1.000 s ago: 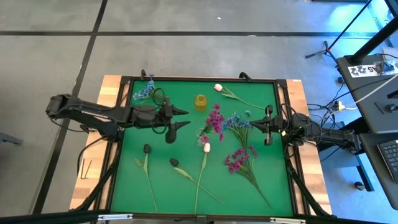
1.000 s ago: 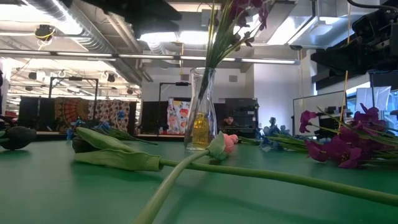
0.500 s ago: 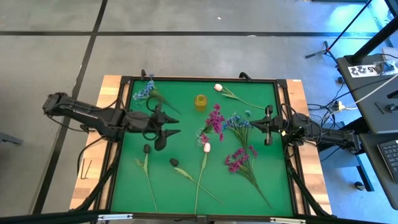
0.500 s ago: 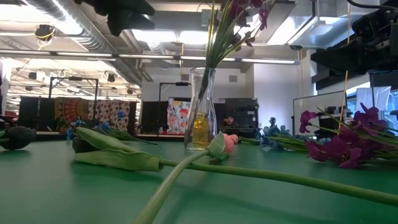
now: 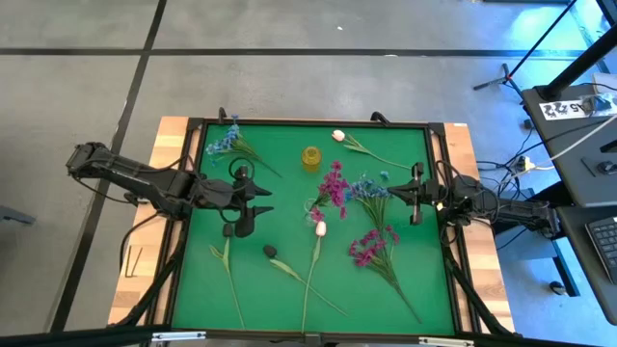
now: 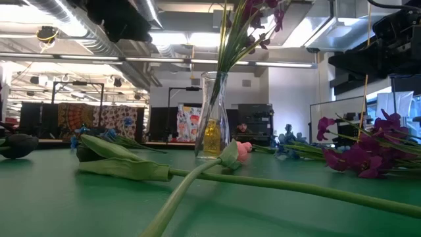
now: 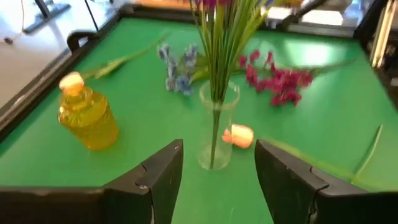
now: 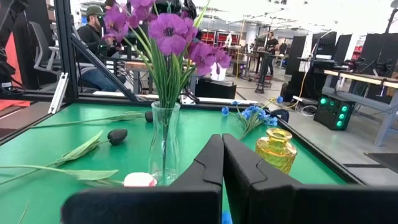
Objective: Sort flowers into vase by color
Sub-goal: Put the bottom pink flower into the yellow vase
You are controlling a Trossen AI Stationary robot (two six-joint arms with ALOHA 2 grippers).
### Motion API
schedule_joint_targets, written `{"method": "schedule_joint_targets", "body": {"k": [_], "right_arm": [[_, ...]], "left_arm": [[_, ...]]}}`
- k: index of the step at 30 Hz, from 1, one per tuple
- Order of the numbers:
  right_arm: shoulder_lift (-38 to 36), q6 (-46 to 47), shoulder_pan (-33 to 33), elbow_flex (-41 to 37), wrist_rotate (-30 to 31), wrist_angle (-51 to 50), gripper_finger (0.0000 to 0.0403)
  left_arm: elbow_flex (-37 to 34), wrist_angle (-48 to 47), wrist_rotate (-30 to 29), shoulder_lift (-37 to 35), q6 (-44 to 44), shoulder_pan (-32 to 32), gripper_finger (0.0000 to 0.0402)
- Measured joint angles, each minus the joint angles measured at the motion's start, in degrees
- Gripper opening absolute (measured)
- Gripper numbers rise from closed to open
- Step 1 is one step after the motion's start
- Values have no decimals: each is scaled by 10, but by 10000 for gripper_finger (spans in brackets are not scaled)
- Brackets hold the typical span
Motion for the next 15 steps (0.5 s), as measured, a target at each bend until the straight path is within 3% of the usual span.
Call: {"method": "schedule_joint_targets", "body": {"k": [6, 10, 15], "right_arm": [[0, 4, 0, 0, -11, 31, 3], [0, 67, 0, 0, -53, 86, 3], [0, 107, 0, 0, -45, 153, 3]], "left_arm": [[0, -18, 0, -26, 0, 4, 194], [0, -19, 0, -62, 0, 3, 194], [0, -44, -25, -95, -14, 3, 194]]}}
